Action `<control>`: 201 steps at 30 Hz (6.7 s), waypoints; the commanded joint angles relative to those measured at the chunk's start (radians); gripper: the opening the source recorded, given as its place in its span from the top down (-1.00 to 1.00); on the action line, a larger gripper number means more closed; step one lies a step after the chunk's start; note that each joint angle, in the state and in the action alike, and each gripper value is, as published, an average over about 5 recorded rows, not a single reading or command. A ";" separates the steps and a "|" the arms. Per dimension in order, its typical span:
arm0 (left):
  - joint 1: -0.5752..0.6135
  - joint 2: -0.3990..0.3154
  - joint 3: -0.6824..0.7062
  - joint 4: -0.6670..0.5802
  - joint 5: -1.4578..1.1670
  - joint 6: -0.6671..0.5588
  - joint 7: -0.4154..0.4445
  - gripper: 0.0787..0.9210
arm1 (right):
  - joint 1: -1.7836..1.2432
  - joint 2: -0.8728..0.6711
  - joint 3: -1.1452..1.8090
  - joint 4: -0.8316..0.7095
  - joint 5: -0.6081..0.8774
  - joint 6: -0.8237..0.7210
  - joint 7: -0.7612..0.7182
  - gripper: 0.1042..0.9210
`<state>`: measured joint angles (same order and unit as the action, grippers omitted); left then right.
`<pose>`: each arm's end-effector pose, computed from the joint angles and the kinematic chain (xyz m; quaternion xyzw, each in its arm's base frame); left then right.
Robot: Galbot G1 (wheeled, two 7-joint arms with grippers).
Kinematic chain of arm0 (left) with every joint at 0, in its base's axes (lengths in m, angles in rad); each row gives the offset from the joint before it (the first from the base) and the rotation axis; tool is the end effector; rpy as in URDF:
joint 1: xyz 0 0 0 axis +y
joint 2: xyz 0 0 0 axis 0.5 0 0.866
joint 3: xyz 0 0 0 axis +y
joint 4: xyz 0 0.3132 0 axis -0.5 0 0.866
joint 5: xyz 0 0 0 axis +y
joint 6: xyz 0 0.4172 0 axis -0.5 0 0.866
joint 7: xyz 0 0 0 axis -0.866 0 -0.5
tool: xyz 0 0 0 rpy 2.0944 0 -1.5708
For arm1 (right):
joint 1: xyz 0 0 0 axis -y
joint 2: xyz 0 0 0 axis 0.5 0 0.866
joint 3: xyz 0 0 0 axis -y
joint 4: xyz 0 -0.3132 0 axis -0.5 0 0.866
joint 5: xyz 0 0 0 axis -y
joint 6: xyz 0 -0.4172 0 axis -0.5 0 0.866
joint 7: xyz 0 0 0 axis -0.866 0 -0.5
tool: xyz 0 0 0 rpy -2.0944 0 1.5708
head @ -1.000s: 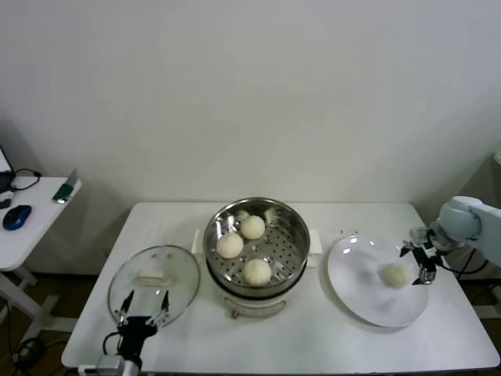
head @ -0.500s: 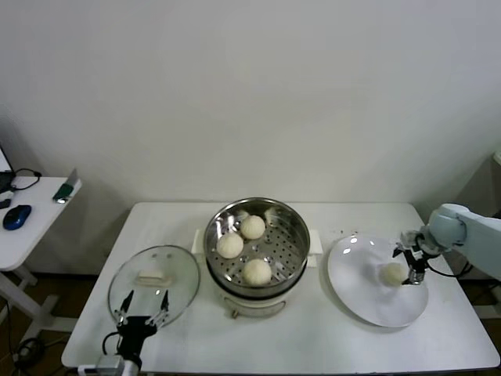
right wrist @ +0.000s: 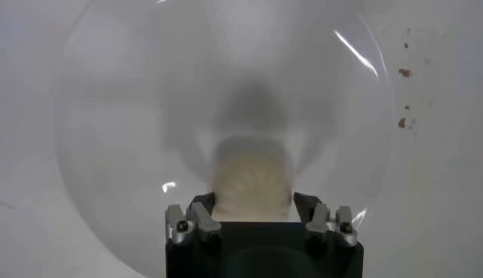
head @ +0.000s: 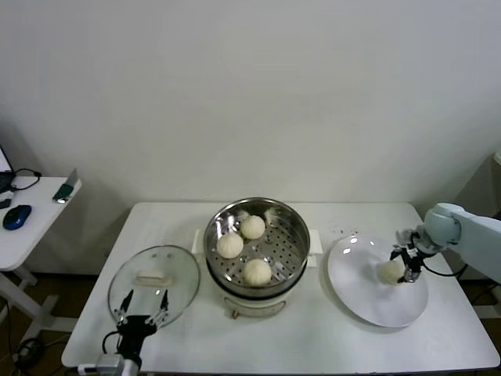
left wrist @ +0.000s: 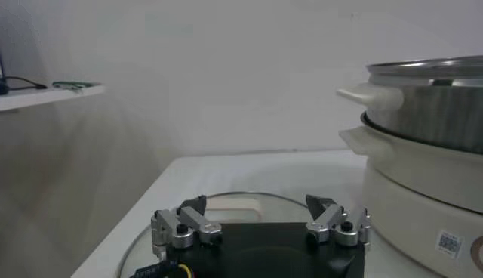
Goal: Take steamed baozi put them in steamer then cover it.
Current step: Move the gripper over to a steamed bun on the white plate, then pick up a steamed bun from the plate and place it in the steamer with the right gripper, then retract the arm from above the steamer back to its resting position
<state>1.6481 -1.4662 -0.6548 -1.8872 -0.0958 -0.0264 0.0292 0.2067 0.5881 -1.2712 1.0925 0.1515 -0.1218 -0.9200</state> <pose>0.2242 0.0707 -0.3682 0.0273 -0.9916 -0.0272 0.1234 0.5262 -0.2200 -0.2591 0.4595 -0.5428 0.5205 0.4725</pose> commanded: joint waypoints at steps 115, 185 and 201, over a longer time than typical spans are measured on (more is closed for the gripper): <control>-0.045 0.035 0.000 -0.047 -0.019 0.012 -0.024 -0.77 | -0.359 -0.133 0.873 0.566 0.722 -0.174 0.946 -0.76; -0.153 0.137 -0.004 0.311 1.440 -0.062 -0.392 -0.77 | -1.866 0.701 1.919 0.622 0.147 0.601 0.848 -0.76; -0.281 0.121 0.029 0.393 1.474 -0.034 -0.355 -0.77 | -1.876 0.712 1.918 0.613 0.144 0.618 0.846 -0.76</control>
<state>1.4593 -1.3404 -0.6401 -1.5582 1.3226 -0.0782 -0.3337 -1.6616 1.2910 0.6484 1.7091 0.3002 0.4835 -0.0738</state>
